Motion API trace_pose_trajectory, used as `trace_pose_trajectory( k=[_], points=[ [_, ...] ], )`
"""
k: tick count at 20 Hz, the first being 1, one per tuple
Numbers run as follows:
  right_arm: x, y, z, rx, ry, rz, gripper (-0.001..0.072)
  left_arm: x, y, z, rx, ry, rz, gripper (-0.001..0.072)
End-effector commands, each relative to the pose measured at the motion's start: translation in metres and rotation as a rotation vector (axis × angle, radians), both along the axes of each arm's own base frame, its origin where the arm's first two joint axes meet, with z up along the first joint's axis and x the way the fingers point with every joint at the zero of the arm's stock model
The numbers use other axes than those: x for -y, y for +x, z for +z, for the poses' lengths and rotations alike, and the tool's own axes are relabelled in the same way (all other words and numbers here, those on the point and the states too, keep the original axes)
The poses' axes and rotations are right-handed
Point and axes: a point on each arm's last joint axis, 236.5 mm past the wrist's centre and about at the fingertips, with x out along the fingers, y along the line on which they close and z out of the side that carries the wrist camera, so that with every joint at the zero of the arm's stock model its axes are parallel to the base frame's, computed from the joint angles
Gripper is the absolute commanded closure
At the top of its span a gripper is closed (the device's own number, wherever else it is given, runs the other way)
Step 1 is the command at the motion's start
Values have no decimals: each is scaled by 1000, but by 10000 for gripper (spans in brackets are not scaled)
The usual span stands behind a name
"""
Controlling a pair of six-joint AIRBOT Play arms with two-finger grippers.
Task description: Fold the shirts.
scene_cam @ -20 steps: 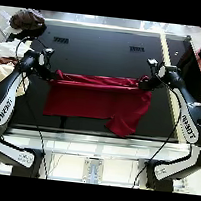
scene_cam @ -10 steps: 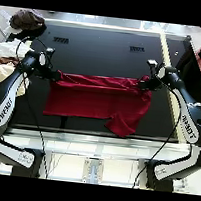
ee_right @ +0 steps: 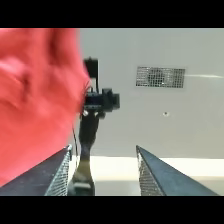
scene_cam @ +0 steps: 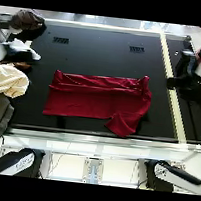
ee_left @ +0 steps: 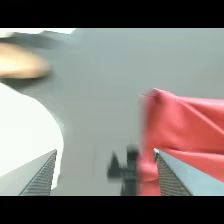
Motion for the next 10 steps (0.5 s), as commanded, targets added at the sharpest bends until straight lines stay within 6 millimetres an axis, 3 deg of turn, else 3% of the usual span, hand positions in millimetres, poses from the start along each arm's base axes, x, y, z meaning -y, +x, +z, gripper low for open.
trace_pose_trajectory(
  k=[1, 3, 5, 7, 8, 10],
  points=[
    [13, -74, 3, 55, 133, -159, 257, -67, -107, 2, 155, -110, 397, 12],
    [-12, -104, -37, 41, 314, -244, 257, -71, -160, -56, 159, -276, 607, 12],
    [-53, -128, -79, -62, 535, -287, 257, -46, -184, -119, 103, -465, 685, 12],
    [-98, -145, -105, -157, 735, -276, 257, -4, -189, -169, 9, -665, 669, 12],
    [-114, -152, -116, -195, 809, -295, 258, 14, -185, -182, -14, -746, 639, 12],
    [-128, -171, -139, -283, 863, -335, 257, 28, -175, -193, -3, -840, 633, 12]
  ],
)
